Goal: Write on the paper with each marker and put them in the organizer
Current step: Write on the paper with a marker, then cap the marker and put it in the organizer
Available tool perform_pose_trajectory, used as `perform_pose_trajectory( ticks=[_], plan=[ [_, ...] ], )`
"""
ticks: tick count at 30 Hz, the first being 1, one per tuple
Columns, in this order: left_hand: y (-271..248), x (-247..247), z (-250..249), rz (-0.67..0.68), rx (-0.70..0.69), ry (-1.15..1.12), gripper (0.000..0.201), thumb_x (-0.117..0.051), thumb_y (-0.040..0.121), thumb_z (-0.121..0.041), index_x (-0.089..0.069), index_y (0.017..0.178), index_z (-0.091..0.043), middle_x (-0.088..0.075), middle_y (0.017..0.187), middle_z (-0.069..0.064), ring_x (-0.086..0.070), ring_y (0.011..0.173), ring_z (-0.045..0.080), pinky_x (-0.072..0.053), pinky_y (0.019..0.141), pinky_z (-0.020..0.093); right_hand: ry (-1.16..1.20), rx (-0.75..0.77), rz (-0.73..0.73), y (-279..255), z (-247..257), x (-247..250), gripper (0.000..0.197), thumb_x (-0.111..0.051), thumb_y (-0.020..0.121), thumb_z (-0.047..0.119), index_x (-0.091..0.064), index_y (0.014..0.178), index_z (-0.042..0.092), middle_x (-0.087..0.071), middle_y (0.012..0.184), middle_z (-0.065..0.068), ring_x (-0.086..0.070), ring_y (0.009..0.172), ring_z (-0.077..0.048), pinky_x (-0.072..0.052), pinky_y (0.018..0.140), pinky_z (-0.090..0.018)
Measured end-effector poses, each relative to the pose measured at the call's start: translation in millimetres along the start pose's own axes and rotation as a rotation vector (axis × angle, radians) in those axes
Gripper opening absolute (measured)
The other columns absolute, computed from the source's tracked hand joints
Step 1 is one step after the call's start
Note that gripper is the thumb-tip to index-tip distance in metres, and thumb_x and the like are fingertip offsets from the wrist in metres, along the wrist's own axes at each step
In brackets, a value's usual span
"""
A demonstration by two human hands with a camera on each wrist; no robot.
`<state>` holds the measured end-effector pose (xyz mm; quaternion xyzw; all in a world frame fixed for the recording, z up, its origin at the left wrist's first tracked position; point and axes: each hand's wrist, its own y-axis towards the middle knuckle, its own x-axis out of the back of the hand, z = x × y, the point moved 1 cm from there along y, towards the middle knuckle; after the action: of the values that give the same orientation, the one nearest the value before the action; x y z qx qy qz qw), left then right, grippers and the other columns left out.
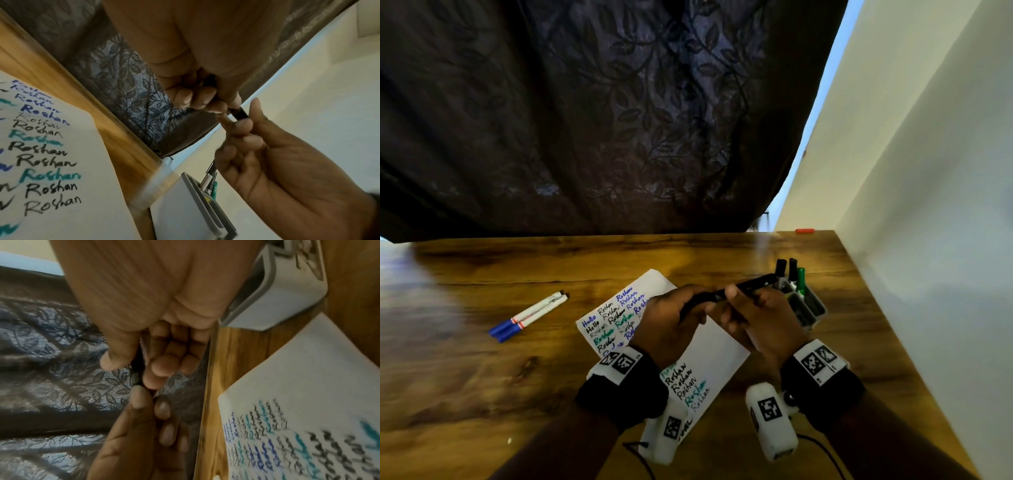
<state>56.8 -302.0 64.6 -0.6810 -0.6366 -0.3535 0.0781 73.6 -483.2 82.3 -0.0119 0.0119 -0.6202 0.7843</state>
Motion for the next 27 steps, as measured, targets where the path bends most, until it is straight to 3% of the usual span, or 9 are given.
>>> perform_pose_trajectory(
  ticks=[2,6,9,12,14,17,22,24,27],
  plan=[
    [2.0,1.4,0.0,-0.014,0.049,0.001,0.017,-0.058,0.095,-0.035,-0.068,0.108,-0.029,-0.065,0.074,-0.013,-0.062,0.073,0.002,-0.044,0.062,0.009,-0.074,-0.013,-0.041,-1.9,-2.8,16.1,0.035,-0.061,0.091,0.036,-0.067,0.088,0.002,-0.072,0.072,-0.013,-0.064,0.062,-0.024,-0.052,0.061,-0.029],
    [12.6,1.2,-3.2,-0.038,0.095,0.083,0.018,-0.06,0.092,-0.044,-0.069,0.102,-0.031,-0.069,0.081,-0.012,-0.062,0.074,0.003,-0.048,0.062,0.017,-0.53,0.122,-0.308,-13.3,-8.9,57.9,0.017,-0.071,0.082,0.043,-0.064,0.097,0.039,-0.068,0.086,0.007,-0.064,0.076,-0.001,-0.053,0.06,-0.017],
    [24.6,-9.5,-14.7,-0.003,0.021,0.122,0.016,-0.062,0.092,-0.042,-0.069,0.095,-0.028,-0.064,0.075,-0.017,-0.059,0.072,-0.002,-0.04,0.061,0.01,-0.816,0.333,-0.161,-13.0,-6.7,71.7,0.035,-0.07,0.084,0.039,-0.062,0.117,0.036,-0.052,0.111,0.015,-0.052,0.096,0.008,-0.048,0.074,-0.008],
    [39.6,-27.5,-30.3,0.086,-0.012,0.067,0.011,-0.064,0.091,-0.039,-0.07,0.095,-0.031,-0.062,0.072,-0.022,-0.058,0.071,-0.01,-0.036,0.062,0.002,-0.851,0.408,0.018,-7.7,-5.4,76.3,0.039,-0.062,0.086,0.045,-0.062,0.122,0.032,-0.046,0.12,0.021,-0.049,0.112,0.006,-0.044,0.092,-0.012],
    [49.7,-36.4,-40.3,0.136,-0.021,0.017,0.006,-0.063,0.092,-0.038,-0.068,0.088,-0.036,-0.065,0.073,-0.019,-0.06,0.072,-0.007,-0.037,0.062,0.004,-0.871,0.428,0.03,-4.8,-5.8,80.2,0.033,-0.067,0.086,0.036,-0.064,0.118,0.029,-0.051,0.118,0.019,-0.052,0.11,0.005,-0.046,0.093,-0.016],
    [59.3,-47.3,-51.4,0.182,-0.056,-0.028,0.012,-0.063,0.092,-0.037,-0.063,0.081,-0.041,-0.062,0.066,-0.018,-0.059,0.067,-0.006,-0.037,0.059,0.006,-0.859,0.446,-0.027,-1.8,-2.8,90.2,0.026,-0.072,0.084,0.026,-0.069,0.11,0.023,-0.057,0.109,0.015,-0.054,0.1,0.012,-0.046,0.085,-0.007],
    [63.3,-55.4,-34.9,0.162,0.143,-0.121,0.03,-0.061,0.085,-0.059,-0.069,0.087,-0.031,-0.069,0.076,-0.011,-0.063,0.069,0.001,-0.052,0.06,0.022,-0.797,0.356,-0.207,5.9,14.2,105.5,0.019,-0.065,0.085,0.047,-0.066,0.099,0.034,-0.061,0.096,0.018,-0.061,0.086,0.002,-0.048,0.07,-0.008],
    [58.4,-54.1,-23.2,0.133,0.131,-0.016,0.032,-0.051,0.092,-0.058,-0.068,0.09,-0.031,-0.066,0.075,-0.012,-0.06,0.067,0.001,-0.047,0.058,0.018,-0.792,0.318,-0.262,11.9,17.6,104.4,0.011,-0.069,0.084,0.045,-0.063,0.09,0.038,-0.061,0.088,0.019,-0.061,0.081,0.003,-0.045,0.066,-0.007],
    [49.9,-56.8,-6.0,0.08,0.087,0.076,0.034,-0.046,0.098,-0.051,-0.066,0.085,-0.027,-0.061,0.069,-0.008,-0.056,0.062,0.006,-0.047,0.059,0.029,-0.834,0.265,-0.224,27.0,9.4,97.2,0.011,-0.069,0.084,0.046,-0.062,0.088,0.038,-0.059,0.083,0.02,-0.058,0.075,0.006,-0.04,0.065,-0.008]
  ],
)
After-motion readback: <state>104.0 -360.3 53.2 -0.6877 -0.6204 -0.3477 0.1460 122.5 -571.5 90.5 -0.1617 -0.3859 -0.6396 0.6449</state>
